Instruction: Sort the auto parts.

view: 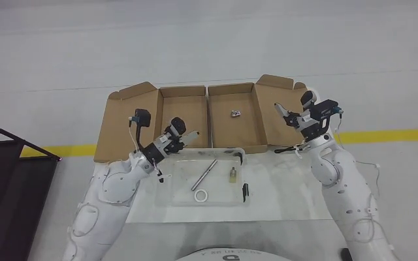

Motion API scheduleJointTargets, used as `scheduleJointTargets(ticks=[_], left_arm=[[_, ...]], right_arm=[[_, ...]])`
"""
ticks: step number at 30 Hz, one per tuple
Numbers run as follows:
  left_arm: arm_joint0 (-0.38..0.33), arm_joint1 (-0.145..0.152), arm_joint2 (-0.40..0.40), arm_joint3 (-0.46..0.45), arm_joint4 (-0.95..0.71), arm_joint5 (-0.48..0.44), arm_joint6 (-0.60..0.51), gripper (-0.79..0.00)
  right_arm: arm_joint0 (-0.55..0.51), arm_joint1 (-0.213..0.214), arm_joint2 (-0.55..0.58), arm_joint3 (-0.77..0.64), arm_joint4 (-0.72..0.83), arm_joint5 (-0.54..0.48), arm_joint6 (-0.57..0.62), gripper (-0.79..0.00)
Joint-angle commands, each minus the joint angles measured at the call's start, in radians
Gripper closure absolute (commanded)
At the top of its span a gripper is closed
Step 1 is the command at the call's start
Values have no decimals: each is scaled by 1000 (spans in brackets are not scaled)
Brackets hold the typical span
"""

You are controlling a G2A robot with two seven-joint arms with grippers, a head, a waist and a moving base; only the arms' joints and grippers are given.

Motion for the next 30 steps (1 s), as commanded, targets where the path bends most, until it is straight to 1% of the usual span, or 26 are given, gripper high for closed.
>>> scheduleJointTargets(ticks=[1, 4, 8, 11, 13, 16, 17, 19, 21, 22, 24, 26, 28, 30], left_arm=[[2, 3, 8, 1, 163, -21, -4, -785], [8, 6, 40, -12, 322, -41, -11, -785], [23, 8, 90, -39, 501, -30, -27, -785], [30, 12, 125, -60, 615, -30, -72, -782], [34, 14, 138, -70, 681, -20, -100, -763], [37, 17, 148, -74, 730, -6, -124, -643], [39, 17, 151, -74, 737, -2, -129, -588], [39, 18, 157, -73, 752, 5, -142, -529], [37, 18, 168, -68, 763, 7, -155, -403], [36, 18, 177, -61, 757, 2, -165, -369], [27, 19, 190, -41, 751, -7, -206, -336], [12, 18, 203, -27, 754, -8, -243, -323], [2, 17, 217, -15, 751, -5, -263, -302], [-8, 17, 228, -3, 756, 3, -272, -299]], right_arm=[[0, 0, 0, 0, 0, 0, 0, -785], [0, 0, 0, 0, 0, 0, 0, -785], [0, 0, 0, 0, 0, 0, 0, -785], [0, 0, 0, 0, 0, 0, 0, -785], [0, 0, 0, 0, 0, 0, 0, -785], [0, 0, 0, 0, 0, 0, 0, -785], [0, 0, 0, 0, 0, 0, 0, -785], [0, 0, 0, 0, 0, 0, 0, -785], [0, 0, 0, 0, 0, 0, 0, -785], [0, 0, 0, 0, 0, 0, 0, -785], [0, 0, 0, 0, 0, 0, 0, -785], [0, 0, 0, 0, 0, 0, 0, -785], [0, 0, 0, 0, 0, 0, 0, -785], [0, 0, 0, 0, 0, 0, 0, -785]])
